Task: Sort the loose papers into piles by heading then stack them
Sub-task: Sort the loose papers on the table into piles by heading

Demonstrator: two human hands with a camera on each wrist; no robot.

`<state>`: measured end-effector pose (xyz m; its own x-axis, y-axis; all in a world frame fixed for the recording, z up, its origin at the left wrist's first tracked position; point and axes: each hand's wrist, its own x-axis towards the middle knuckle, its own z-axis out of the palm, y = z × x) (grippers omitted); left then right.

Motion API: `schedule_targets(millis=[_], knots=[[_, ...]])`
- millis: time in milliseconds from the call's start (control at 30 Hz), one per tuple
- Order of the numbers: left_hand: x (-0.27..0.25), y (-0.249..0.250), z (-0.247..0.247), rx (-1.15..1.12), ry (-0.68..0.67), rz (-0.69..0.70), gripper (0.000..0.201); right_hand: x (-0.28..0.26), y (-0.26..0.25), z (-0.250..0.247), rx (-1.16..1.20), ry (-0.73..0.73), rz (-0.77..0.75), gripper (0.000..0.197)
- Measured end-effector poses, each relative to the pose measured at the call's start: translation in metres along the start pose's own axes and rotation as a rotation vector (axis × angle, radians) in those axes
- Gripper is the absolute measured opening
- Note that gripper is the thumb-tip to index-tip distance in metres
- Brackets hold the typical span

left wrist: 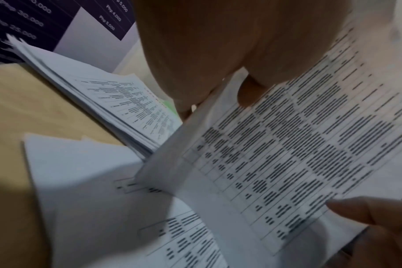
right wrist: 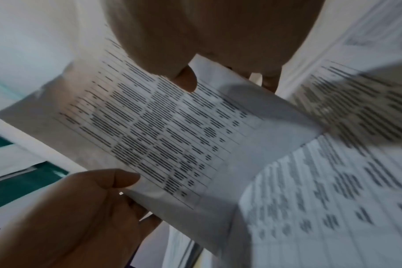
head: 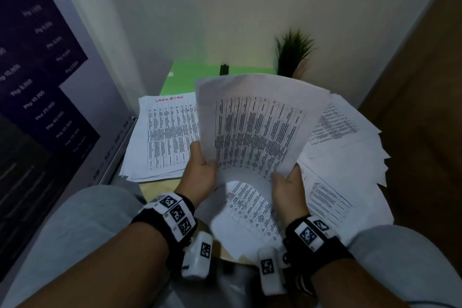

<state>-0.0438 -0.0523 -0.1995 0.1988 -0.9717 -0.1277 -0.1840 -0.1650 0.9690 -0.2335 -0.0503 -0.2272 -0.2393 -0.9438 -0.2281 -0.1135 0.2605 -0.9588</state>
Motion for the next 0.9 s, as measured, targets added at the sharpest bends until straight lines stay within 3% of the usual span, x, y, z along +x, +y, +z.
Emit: schedule_targets(millis=[167,367,467,533,733,900], knots=[[0.002,-0.014,0.002,0.181,-0.048,-0.097,0.025,0.006,0.02,0.003,-0.17,-0.065,0.081,0.033],[0.033,-0.006,-0.032,0.246,0.239,-0.043,0.03,0.02,0.008,-0.02,-0.163,0.007,0.04,0.024],[0.055,-0.008,-0.067,0.314,0.359,-0.032,0.032,0.026,0.01,-0.034,-0.112,-0.021,0.173,0.022],[0.065,-0.009,-0.088,0.351,0.416,-0.099,0.032,0.029,0.011,-0.042,-0.112,-0.055,0.239,0.016],[0.082,-0.031,-0.118,0.417,0.406,-0.282,0.043,0.024,0.003,-0.053,-0.523,-0.17,0.07,0.007],[0.099,-0.047,-0.126,0.374,0.431,-0.338,0.044,0.017,0.008,-0.047,-0.625,-0.245,0.02,0.009]])
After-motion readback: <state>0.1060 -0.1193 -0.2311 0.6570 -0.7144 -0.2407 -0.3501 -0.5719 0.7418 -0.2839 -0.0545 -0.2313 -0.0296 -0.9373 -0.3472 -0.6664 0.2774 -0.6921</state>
